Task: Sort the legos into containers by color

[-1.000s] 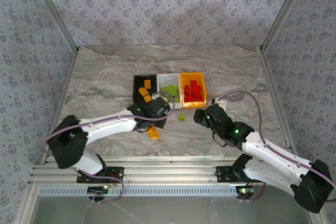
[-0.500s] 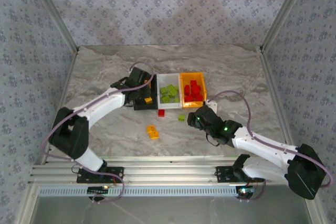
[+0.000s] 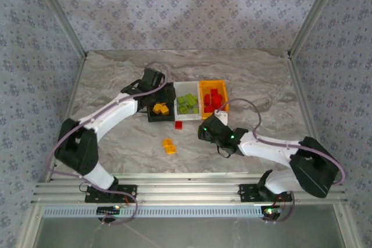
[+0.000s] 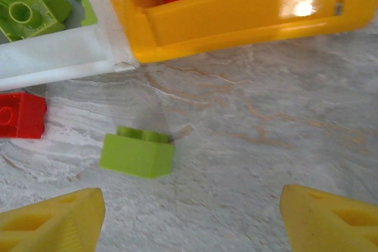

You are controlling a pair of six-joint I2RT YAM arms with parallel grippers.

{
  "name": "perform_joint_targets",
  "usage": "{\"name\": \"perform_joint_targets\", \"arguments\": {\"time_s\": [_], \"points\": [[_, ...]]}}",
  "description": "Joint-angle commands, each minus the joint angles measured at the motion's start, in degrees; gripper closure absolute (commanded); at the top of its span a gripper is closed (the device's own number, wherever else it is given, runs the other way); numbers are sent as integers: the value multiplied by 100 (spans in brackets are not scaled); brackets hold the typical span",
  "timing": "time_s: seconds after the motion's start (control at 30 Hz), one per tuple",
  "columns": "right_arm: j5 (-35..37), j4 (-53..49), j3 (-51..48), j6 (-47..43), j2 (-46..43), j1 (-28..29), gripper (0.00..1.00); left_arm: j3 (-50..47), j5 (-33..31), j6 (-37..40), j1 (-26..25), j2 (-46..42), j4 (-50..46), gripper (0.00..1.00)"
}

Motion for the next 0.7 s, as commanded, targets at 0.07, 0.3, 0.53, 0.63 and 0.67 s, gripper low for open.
{"name": "perform_joint_targets", "arguments": {"time_s": [0.07,0.3,0.53,0.63,0.67], "points": [[48,253,599,-42,759,11,22,-557,121,-225,-445,-1447,-9,12],[-41,308,909,12,1557,-3,35,-2238,-100,-808,-544,-3207,-181,9],[-155,421,999,-121,1841,12,63,-3219,-236,-1108,-542,-4307,-619,7],[-200,403,1014,-296,1566,70,71,-3392,-296,-1148,-547,-4514,-755,6],[-187,339,1050,-397,1417,105,72,-3447,-305,-1160,-539,-4570,-790,6]]}}
